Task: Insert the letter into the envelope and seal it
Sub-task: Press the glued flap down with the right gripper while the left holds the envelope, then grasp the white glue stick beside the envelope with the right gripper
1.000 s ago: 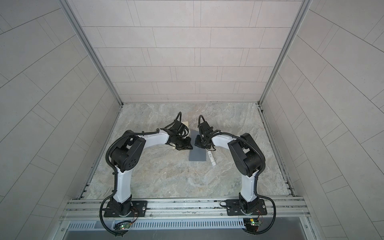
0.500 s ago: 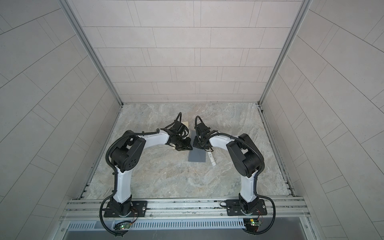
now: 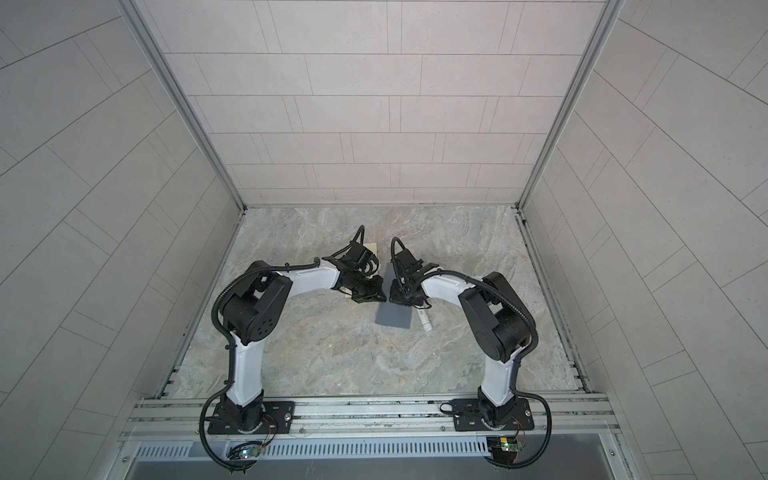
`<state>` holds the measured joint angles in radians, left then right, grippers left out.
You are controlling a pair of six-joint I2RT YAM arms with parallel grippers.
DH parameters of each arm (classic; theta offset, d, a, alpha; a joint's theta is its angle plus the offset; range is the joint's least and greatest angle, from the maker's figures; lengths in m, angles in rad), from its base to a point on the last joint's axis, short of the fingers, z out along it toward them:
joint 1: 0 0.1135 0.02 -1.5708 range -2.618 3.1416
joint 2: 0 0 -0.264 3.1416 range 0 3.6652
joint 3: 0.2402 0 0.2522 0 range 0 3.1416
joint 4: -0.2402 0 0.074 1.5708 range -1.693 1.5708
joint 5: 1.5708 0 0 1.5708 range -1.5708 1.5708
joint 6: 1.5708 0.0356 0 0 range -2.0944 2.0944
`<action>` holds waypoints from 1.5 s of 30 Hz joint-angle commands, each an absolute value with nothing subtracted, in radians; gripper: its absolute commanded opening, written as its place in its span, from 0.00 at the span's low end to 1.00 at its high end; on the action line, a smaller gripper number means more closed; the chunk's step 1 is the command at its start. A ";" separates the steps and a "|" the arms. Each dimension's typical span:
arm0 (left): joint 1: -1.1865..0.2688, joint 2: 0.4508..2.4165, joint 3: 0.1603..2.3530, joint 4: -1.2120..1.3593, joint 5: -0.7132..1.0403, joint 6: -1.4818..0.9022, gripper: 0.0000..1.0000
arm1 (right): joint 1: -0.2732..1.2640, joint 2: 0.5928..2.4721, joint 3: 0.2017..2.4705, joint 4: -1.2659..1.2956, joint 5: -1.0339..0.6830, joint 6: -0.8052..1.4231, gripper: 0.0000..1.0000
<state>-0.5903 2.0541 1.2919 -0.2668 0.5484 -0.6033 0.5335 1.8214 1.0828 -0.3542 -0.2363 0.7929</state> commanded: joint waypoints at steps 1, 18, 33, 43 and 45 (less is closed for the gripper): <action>-0.579 2.056 1.290 -0.278 0.496 -0.604 0.00 | 0.552 1.872 1.062 -0.485 -0.238 0.800 0.03; -0.580 2.028 1.337 -0.332 0.502 -0.567 0.08 | 0.526 1.674 1.126 -0.466 -0.103 0.739 0.38; -0.581 1.887 1.384 -0.272 0.597 -0.611 0.62 | 0.452 1.472 0.890 -0.535 -0.138 0.704 0.54; -0.604 1.893 1.368 -0.284 0.653 -0.586 0.64 | 0.477 1.495 0.790 -0.494 -0.173 0.712 0.47; -0.604 1.905 1.380 -0.295 0.670 -0.574 0.64 | 0.490 1.503 0.783 -0.481 -0.175 0.717 0.44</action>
<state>-0.5983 1.9018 1.3697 -0.2852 0.6357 -0.5999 0.4747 1.5051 0.7929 -0.4969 -0.1707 0.7116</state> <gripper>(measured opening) 0.642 0.445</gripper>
